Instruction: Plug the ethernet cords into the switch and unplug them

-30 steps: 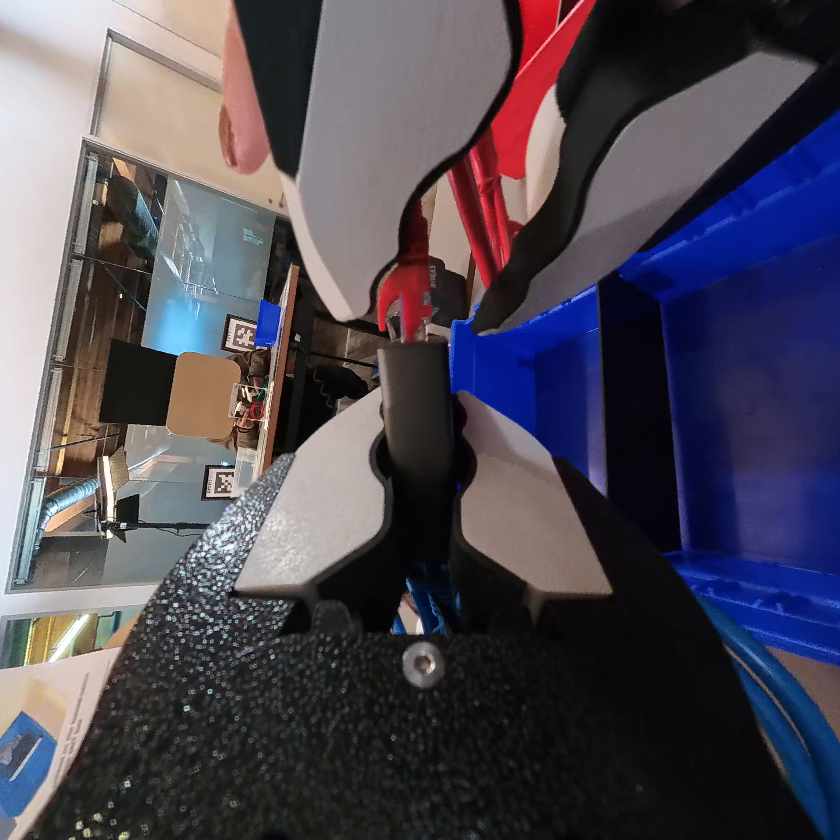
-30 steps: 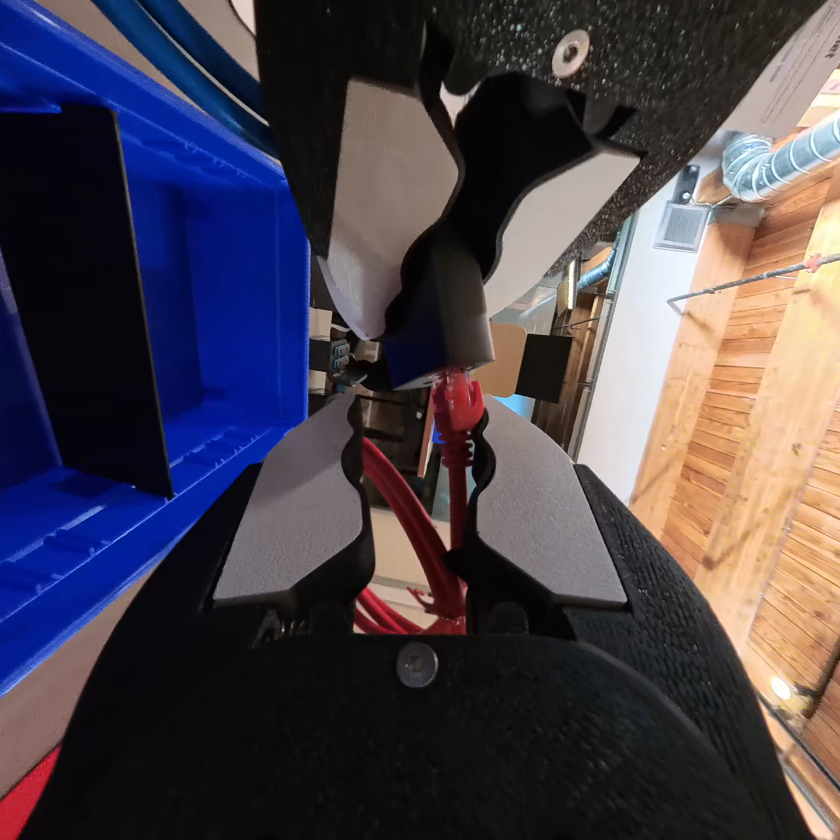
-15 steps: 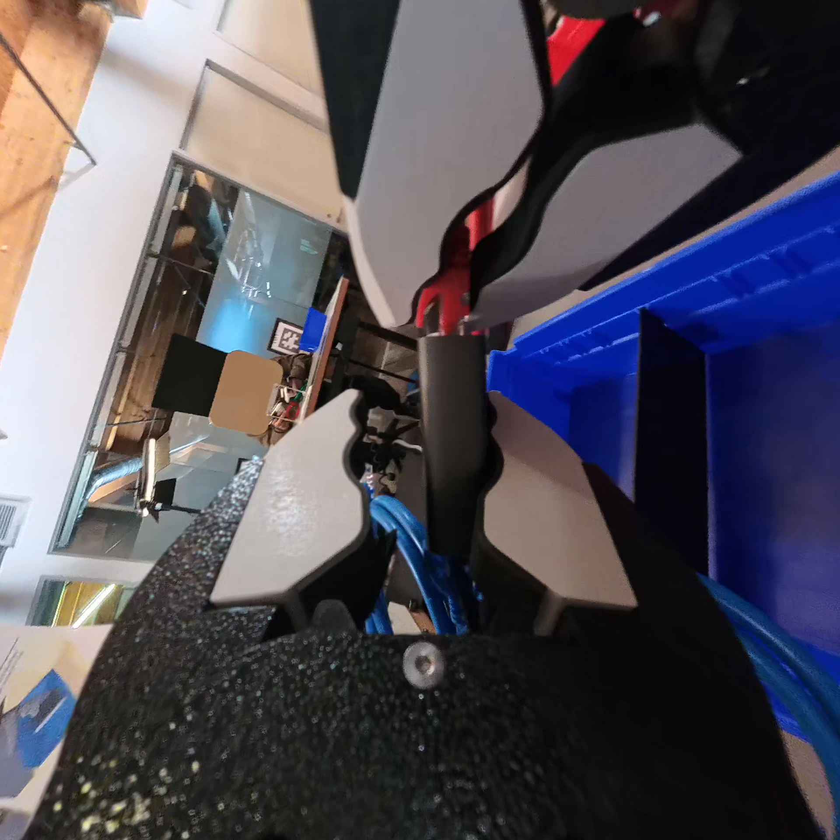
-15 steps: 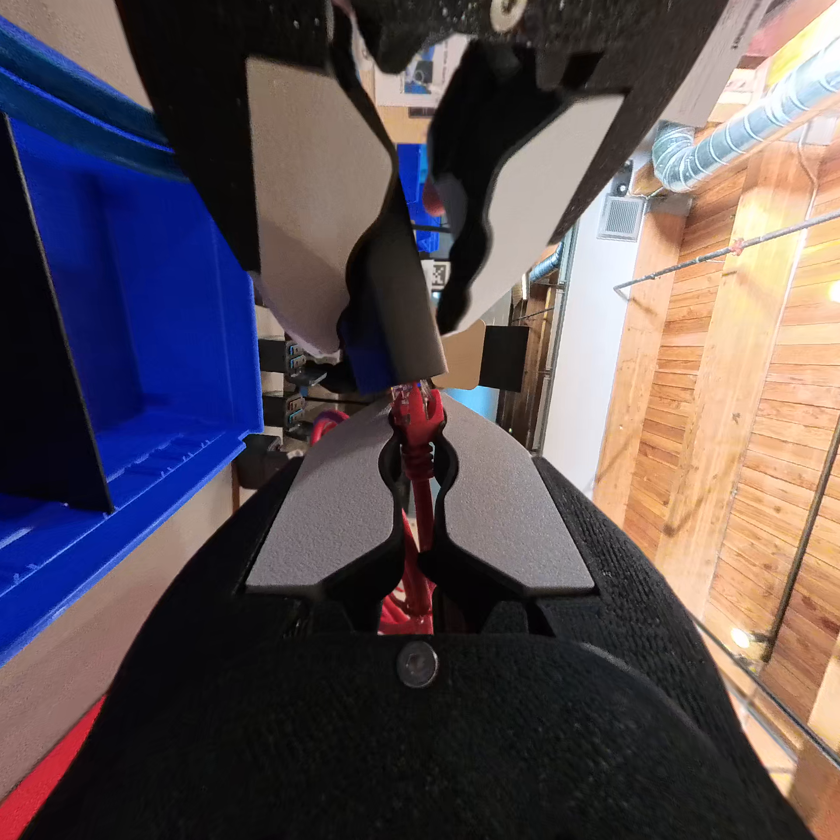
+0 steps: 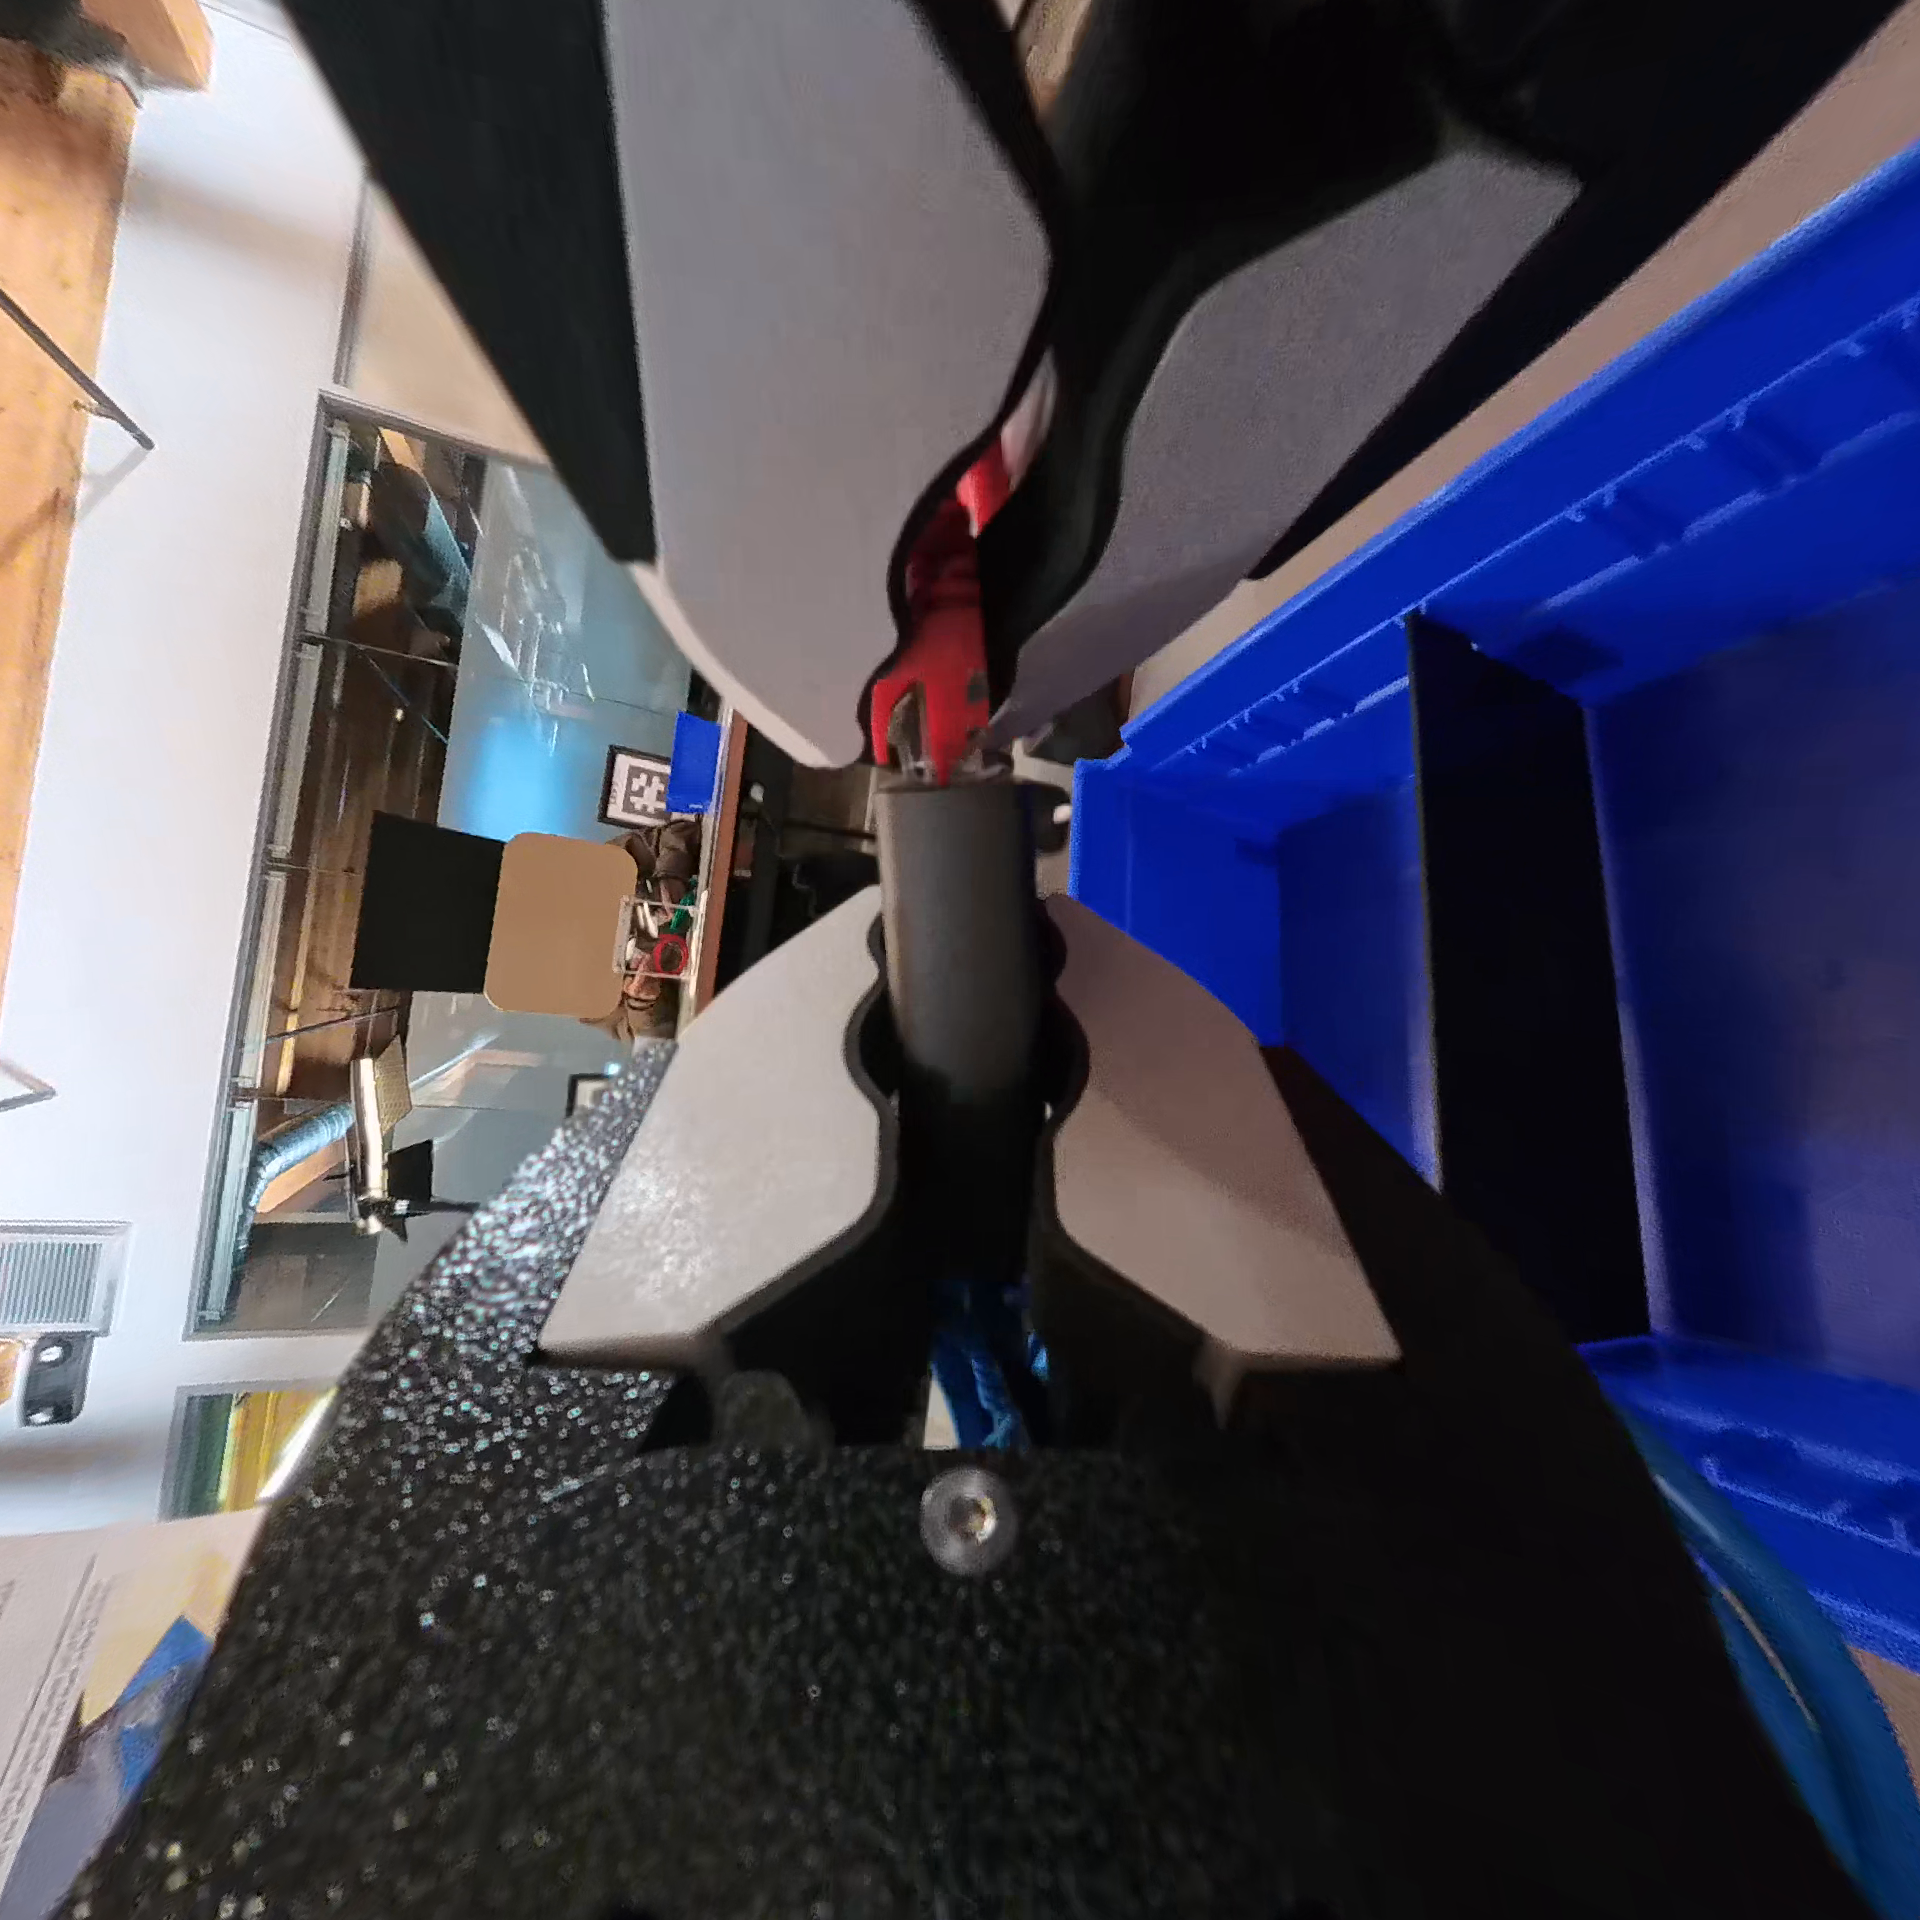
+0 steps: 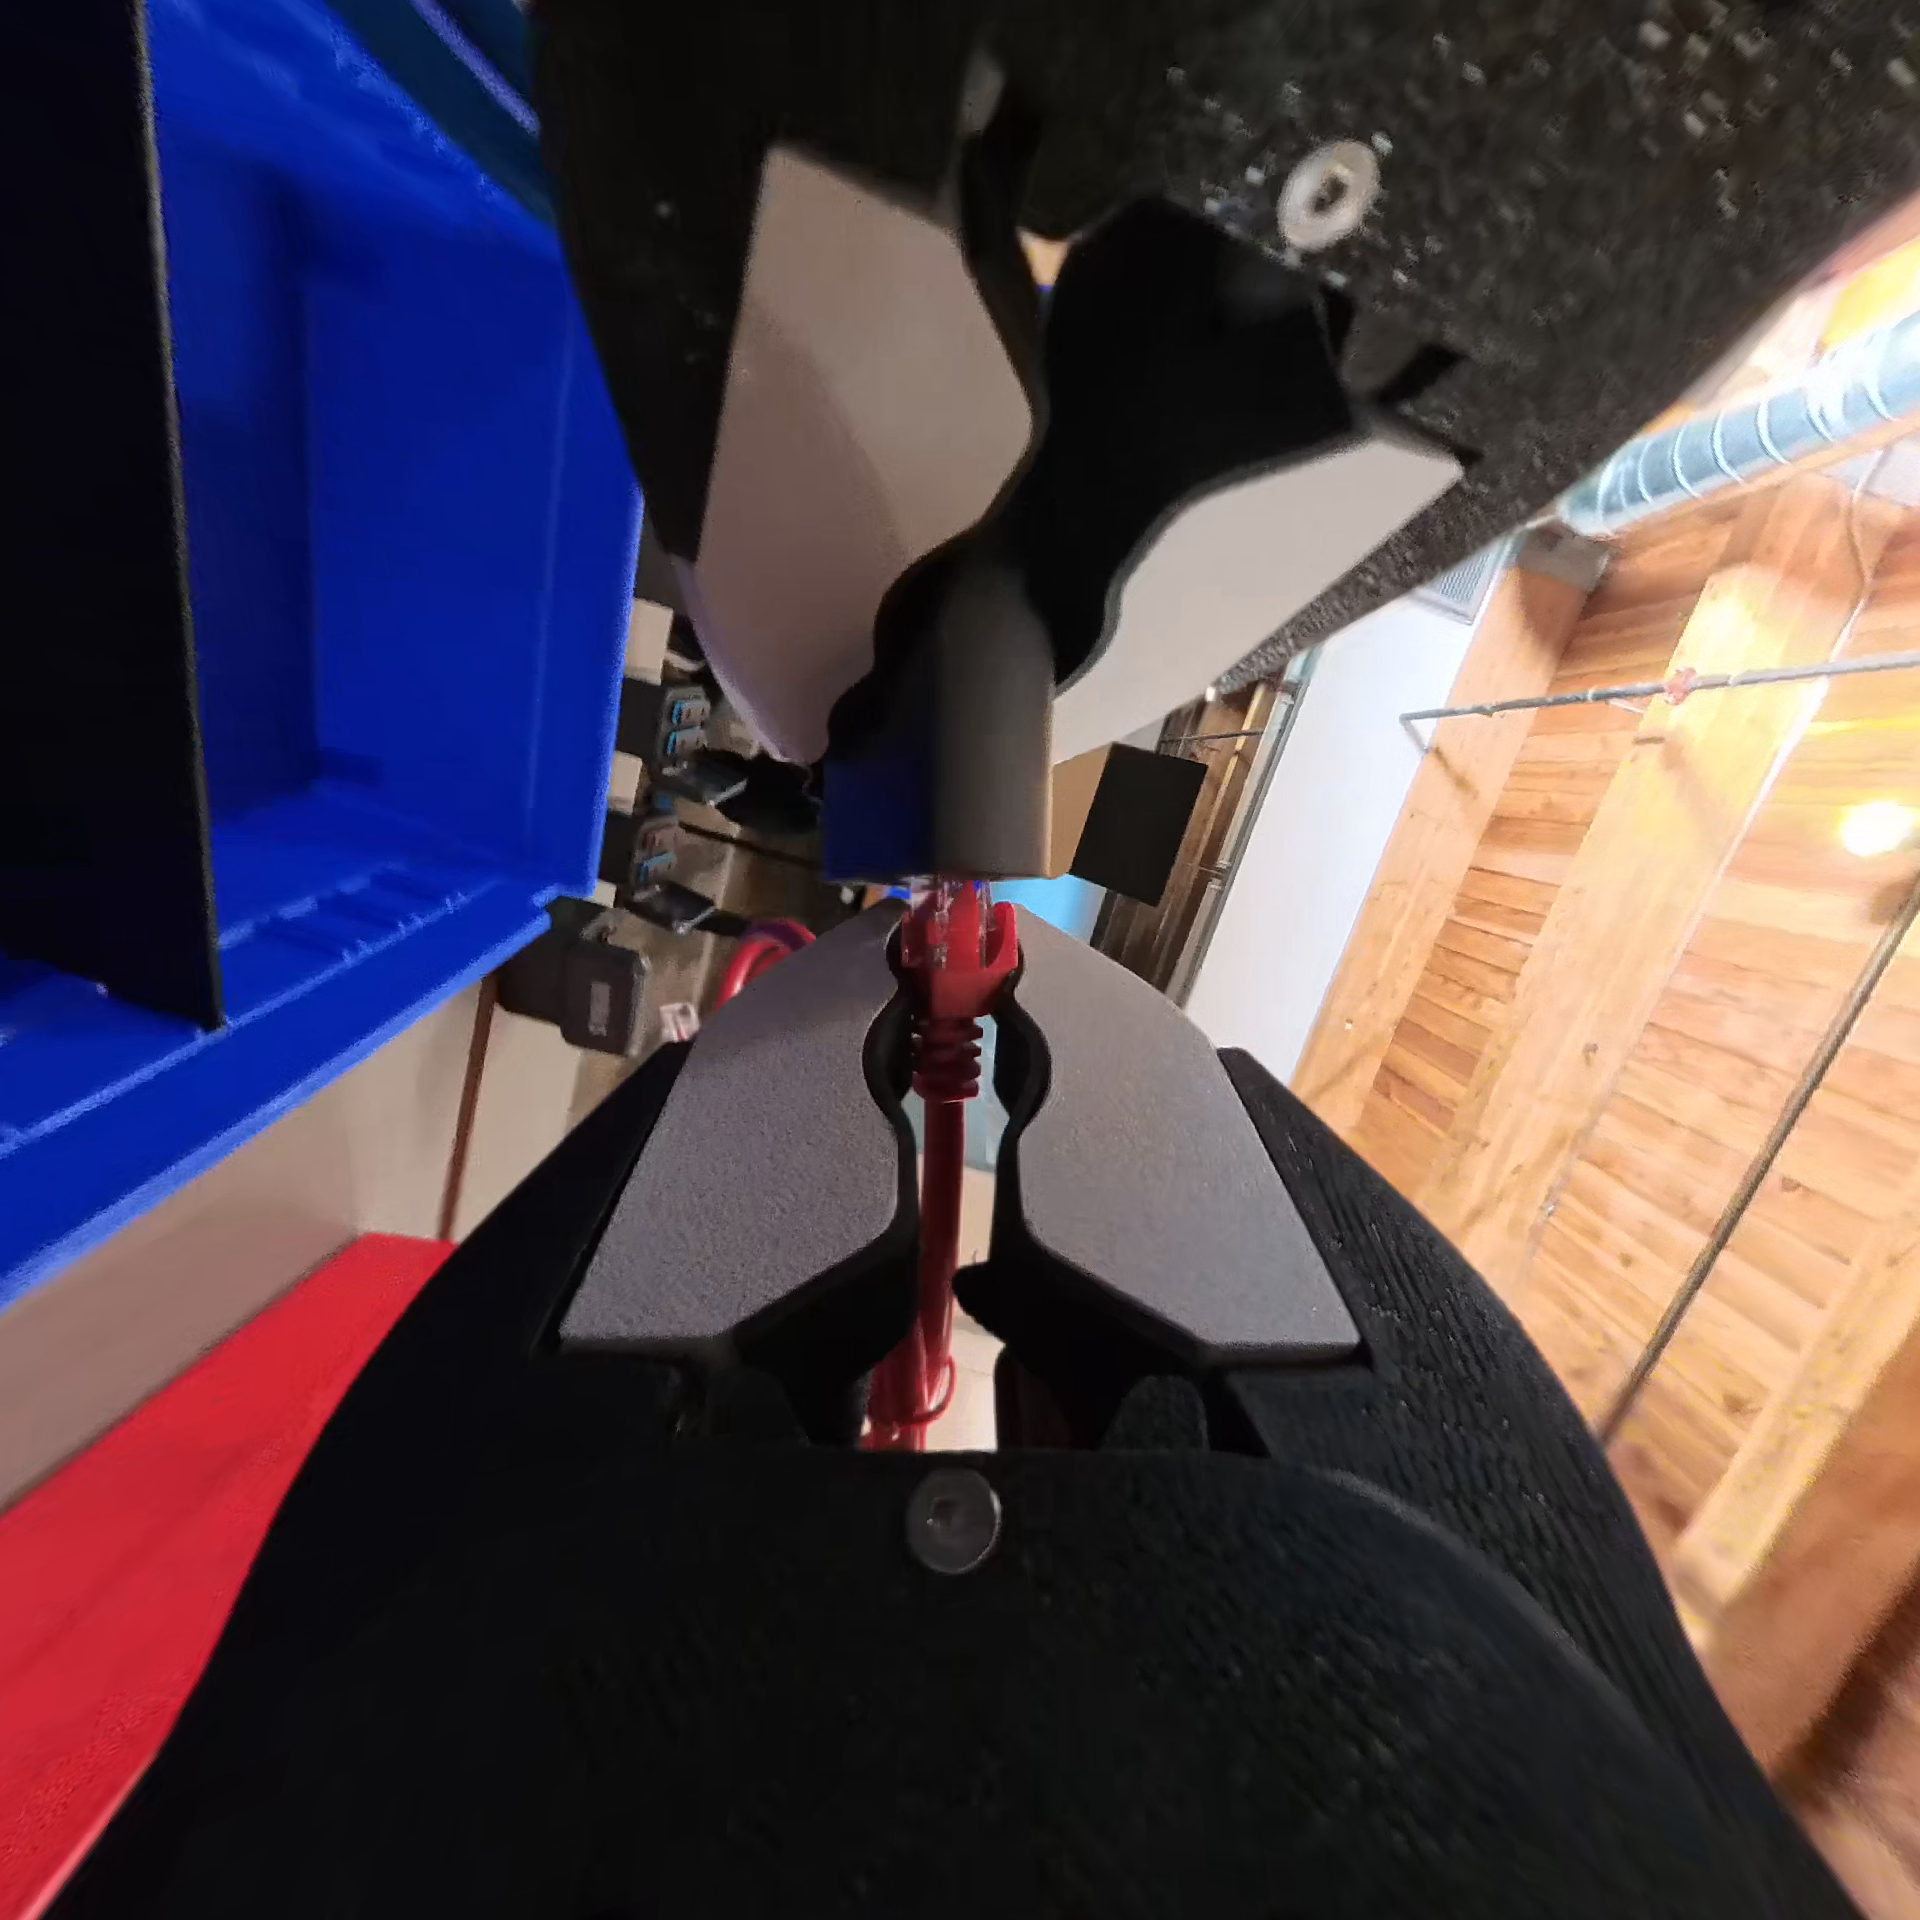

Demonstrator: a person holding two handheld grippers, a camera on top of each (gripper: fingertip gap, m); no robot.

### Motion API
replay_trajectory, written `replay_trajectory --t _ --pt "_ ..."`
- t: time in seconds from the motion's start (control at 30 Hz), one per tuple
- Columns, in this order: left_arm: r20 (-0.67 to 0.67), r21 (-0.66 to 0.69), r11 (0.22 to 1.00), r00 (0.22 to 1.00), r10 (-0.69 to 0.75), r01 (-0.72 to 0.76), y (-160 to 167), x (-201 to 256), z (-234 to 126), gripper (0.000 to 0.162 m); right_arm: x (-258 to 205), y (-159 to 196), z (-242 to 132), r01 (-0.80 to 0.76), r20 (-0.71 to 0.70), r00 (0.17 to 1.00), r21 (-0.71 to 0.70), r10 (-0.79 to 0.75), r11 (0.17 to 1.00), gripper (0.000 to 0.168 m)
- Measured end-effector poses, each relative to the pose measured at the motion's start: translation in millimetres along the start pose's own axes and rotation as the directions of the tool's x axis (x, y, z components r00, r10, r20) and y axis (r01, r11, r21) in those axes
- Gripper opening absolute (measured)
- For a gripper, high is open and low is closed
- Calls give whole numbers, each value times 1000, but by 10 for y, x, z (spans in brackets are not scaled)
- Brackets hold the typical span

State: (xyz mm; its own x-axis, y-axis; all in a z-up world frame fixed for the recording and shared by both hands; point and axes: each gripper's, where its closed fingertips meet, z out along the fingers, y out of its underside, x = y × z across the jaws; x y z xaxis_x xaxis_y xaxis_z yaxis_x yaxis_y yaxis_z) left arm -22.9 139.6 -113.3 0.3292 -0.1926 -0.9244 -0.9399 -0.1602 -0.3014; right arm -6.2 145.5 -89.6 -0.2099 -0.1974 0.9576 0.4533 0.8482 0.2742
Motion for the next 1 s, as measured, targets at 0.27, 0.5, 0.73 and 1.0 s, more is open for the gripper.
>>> replay_trajectory --t 0.27,0.5,0.73,1.0 --pt "-98 -57 989 986 134 -140 58 262 41 22 -274 -51 -23 385 48 920 74 -389 920 10" --pt "-160 23 990 977 140 -139 26 314 -51 23 -252 -134 -100 453 14 886 180 -463 873 5" --pt "-173 46 999 985 -5 13 -29 322 -33 22 -281 -109 -106 230 166 951 192 -263 954 7" --pt "-167 8 999 986 -29 31 -60 280 7 22 -427 -119 -106 -4 295 955 112 -29 994 41"
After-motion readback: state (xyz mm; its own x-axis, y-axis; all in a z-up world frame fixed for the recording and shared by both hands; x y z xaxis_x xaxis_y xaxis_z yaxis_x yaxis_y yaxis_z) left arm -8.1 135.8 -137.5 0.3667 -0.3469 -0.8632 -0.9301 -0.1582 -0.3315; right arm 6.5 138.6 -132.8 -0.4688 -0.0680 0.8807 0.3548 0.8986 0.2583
